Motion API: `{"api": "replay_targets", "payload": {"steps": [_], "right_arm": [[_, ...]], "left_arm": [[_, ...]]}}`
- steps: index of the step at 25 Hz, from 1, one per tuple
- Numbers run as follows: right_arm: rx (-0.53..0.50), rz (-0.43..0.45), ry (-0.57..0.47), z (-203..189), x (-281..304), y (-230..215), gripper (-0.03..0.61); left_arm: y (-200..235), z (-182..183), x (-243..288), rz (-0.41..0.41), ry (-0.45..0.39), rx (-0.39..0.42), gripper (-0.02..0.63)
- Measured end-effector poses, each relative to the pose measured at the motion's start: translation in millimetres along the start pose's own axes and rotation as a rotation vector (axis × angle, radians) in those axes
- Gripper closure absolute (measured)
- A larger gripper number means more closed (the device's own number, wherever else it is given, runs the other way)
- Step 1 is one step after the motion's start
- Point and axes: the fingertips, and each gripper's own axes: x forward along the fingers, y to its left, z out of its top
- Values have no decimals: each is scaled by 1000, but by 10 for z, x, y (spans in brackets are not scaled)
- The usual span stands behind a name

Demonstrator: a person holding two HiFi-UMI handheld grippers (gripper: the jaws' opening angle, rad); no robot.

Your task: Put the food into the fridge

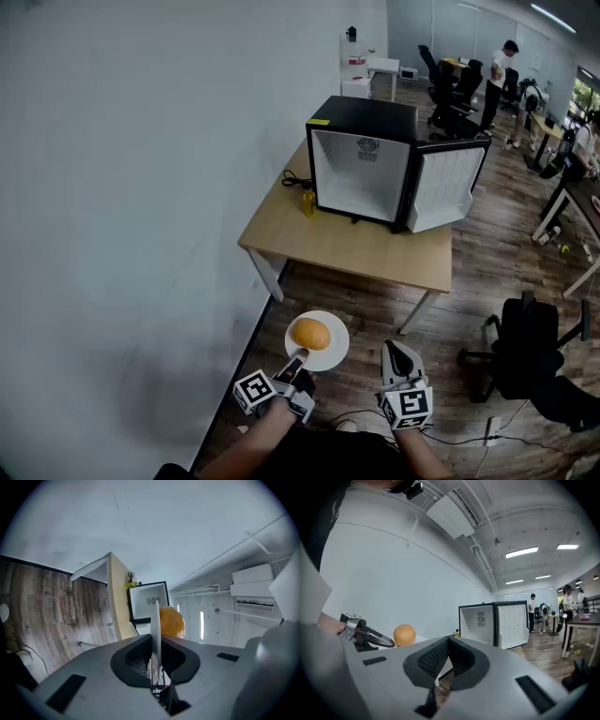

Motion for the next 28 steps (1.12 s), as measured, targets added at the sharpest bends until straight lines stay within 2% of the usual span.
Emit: {"api": "replay_targets", "payload": {"steps": [7,12,18,24,28], "right_arm": [[-39,28,-30,113,15,-6,518],[-27,38,-22,59,-11,-83,518],[1,45,7,-72,76,-129,518],[25,34,35,-162,370,-276,518],[27,18,50,-163,708,-464,518]], "left_arm": [[-8,-44,68,-9,-17,-13,586],[-51,-55,128,-33,-42,-16,586],[6,39,248,-3,-84,-21,586],[56,234,553,-11,-93,-36,586],[187,381,876,23,-70,-29,586]]}}
